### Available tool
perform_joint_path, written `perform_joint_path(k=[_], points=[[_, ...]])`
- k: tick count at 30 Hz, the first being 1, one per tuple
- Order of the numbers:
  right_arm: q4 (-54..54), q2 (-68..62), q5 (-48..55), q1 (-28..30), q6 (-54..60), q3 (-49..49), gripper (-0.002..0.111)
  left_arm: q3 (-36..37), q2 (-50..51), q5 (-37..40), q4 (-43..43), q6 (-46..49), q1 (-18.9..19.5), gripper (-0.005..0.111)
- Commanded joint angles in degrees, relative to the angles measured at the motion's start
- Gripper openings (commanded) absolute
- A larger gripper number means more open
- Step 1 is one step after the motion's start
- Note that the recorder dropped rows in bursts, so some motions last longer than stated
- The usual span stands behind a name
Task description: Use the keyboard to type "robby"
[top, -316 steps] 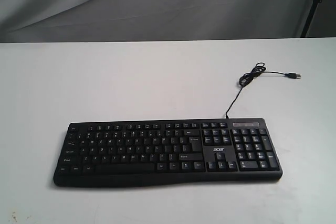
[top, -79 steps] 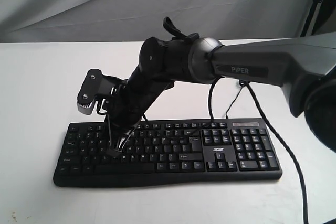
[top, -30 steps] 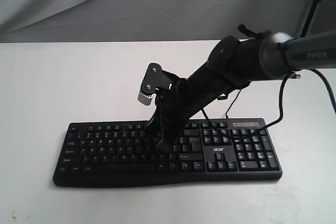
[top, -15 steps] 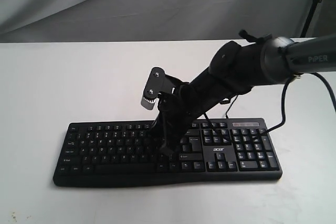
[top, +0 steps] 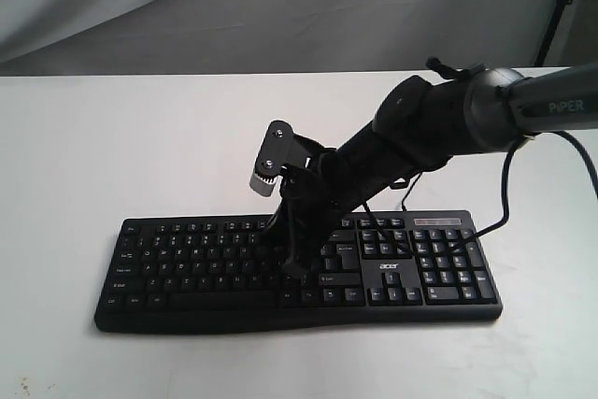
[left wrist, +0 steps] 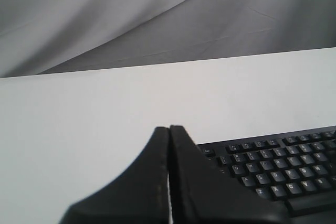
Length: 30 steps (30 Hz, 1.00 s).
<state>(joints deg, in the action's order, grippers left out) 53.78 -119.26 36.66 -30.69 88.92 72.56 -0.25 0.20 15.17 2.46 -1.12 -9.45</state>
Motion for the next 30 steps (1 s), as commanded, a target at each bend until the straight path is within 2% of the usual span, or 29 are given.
perform_joint_path(k=[1, 25, 30], points=[[0.6, -0.3, 0.4, 0.2, 0.6, -0.2, 0.0, 0.2, -0.2, -0.3, 0.3, -0.2, -0.4, 0.0], [0.3, -2.6, -0.3, 0.2, 0.5, -0.2, 0.0, 0.2, -0.2, -0.3, 0.3, -0.2, -0.4, 0.0], [0.2, 1.2, -0.1, 0.2, 0.4, -0.2, 0.0, 0.2, -0.2, -0.3, 0.3, -0.2, -0.4, 0.0]])
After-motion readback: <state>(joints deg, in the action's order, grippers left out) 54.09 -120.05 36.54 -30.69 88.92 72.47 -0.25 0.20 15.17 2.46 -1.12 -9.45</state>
